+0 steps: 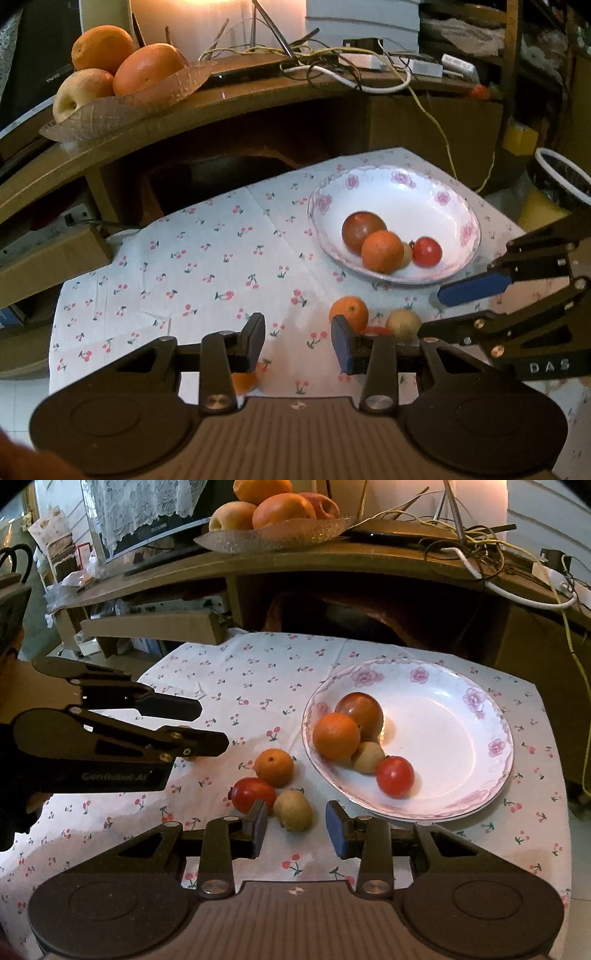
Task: Organize fruits
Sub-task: 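Withdraw from the plate and grasp another orange with the left tool, then grasp the pale round fruit with the right tool while the left tool holds the orange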
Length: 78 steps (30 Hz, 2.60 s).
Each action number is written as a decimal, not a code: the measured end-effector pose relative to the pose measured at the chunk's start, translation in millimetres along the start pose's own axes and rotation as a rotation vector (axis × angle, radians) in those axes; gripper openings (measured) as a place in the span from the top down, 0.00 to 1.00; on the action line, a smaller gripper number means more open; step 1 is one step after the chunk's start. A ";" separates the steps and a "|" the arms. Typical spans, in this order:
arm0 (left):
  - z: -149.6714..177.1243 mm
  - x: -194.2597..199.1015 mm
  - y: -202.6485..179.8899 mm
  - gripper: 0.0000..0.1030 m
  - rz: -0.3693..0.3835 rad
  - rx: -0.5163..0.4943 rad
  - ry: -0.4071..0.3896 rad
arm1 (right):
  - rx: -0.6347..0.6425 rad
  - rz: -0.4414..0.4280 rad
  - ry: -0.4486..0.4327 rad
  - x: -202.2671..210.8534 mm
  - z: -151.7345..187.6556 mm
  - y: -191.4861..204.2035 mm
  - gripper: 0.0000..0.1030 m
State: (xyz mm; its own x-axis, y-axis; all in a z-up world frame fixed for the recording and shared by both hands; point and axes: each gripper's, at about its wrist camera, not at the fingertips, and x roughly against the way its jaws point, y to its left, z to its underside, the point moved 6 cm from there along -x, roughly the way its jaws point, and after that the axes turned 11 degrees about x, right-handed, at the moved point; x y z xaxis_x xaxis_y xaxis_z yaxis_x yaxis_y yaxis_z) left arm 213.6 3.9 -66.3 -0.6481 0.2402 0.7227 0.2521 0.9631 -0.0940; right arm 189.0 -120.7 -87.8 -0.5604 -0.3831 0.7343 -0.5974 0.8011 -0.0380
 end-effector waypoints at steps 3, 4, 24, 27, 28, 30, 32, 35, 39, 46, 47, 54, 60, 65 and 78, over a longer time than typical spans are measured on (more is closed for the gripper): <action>3.9 -1.0 3.0 0.56 -0.007 -0.006 0.011 | 0.005 -0.007 0.012 -2.6 2.0 1.4 0.64; 4.8 -1.5 4.2 0.56 -0.009 -0.007 0.013 | 0.007 -0.009 0.016 -3.6 2.4 1.6 0.64; 20.0 -24.3 41.1 0.56 -0.110 0.033 0.052 | 0.029 -0.015 0.051 -19.5 7.2 5.0 0.64; 20.9 -26.5 39.5 0.56 -0.103 0.034 0.057 | 0.027 -0.012 0.054 -22.0 8.2 3.6 0.64; 21.5 -27.0 38.9 0.56 -0.100 0.035 0.057 | 0.027 -0.009 0.053 -22.7 8.6 3.2 0.64; 22.3 -27.7 37.5 0.56 -0.097 0.031 0.057 | 0.026 -0.008 0.056 -25.2 8.9 2.4 0.64; 23.0 -28.3 36.9 0.56 -0.099 0.025 0.057 | 0.030 -0.006 0.051 -27.0 8.5 2.2 0.64; 23.6 -29.0 36.9 0.57 -0.097 0.029 0.057 | 0.032 -0.008 0.042 -29.0 7.2 2.9 0.64; 24.7 -29.7 36.9 0.57 -0.094 0.024 0.051 | 0.041 0.000 0.033 -32.3 4.2 4.2 0.62; 25.5 -27.7 35.9 0.65 -0.096 0.021 0.046 | 0.059 0.007 0.051 -32.3 1.8 8.6 0.74; 25.8 -27.1 35.8 0.65 -0.090 0.025 0.048 | 0.058 0.009 0.054 -31.3 1.7 9.3 0.74; 38.0 -7.4 24.6 0.65 -0.060 0.010 0.078 | 0.045 -0.005 0.062 -17.0 8.1 12.7 0.74; 57.1 15.7 -4.6 0.65 0.004 -0.008 0.118 | 0.024 0.009 0.065 9.0 27.3 18.7 0.74; 67.8 20.2 -26.7 0.65 0.045 -0.038 0.132 | 0.027 0.033 0.086 17.5 45.2 25.6 0.74; 71.6 13.1 -42.8 0.60 0.020 -0.085 0.136 | 0.023 0.019 0.088 20.8 56.0 24.1 0.71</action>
State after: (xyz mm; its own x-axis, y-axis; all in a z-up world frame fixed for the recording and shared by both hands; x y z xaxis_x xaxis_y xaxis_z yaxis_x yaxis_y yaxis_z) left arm 142.9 -25.5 -101.8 -0.5407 0.2347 0.8078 0.3278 0.9432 -0.0546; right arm 130.8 -135.1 -111.4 -0.5196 -0.3255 0.7899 -0.6011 0.7964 -0.0672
